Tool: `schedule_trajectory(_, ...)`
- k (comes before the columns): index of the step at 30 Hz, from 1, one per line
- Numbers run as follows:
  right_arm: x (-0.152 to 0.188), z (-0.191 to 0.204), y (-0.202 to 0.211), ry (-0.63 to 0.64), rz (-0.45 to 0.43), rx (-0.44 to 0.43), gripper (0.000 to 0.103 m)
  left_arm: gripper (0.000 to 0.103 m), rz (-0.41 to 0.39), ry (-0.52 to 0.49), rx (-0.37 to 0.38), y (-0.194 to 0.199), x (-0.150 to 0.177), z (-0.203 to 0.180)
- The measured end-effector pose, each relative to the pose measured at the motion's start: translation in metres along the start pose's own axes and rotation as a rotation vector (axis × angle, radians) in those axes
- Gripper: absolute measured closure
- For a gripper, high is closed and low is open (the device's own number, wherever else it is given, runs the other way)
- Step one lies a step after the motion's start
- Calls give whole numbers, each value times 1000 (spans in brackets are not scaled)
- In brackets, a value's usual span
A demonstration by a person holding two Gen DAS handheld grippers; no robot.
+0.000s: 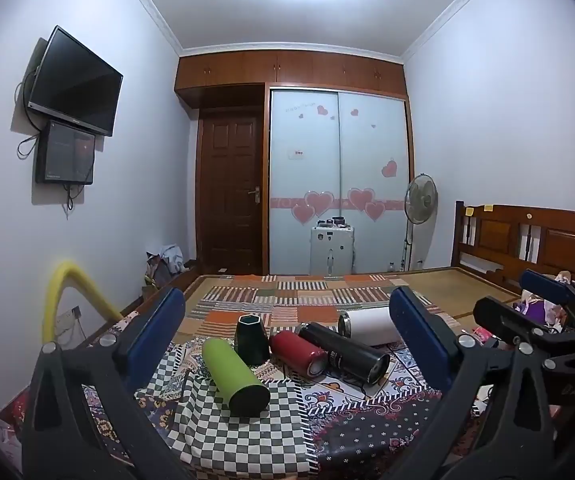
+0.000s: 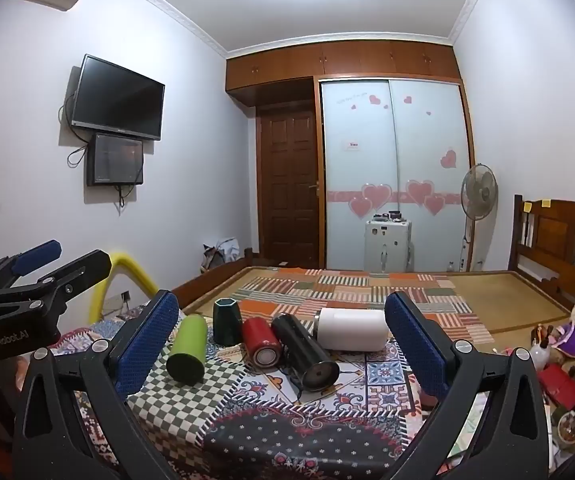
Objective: Flip cup upright
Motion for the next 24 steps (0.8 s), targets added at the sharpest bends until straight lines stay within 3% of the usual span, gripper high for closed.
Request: schedule_trajectory(24,0,0,1,-4,1,2,0,0,-19,-14,26,6,0,-6)
Point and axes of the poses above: each gripper's, at about its wrist camera, not at the fingertips, and y roughly against the way its jaws point, z to its left, x to its underside, the point moved 6 cm from there along -y, roughly the way its jaws point, and after that the axes turned 6 degrees about z, right-handed, at the moved point
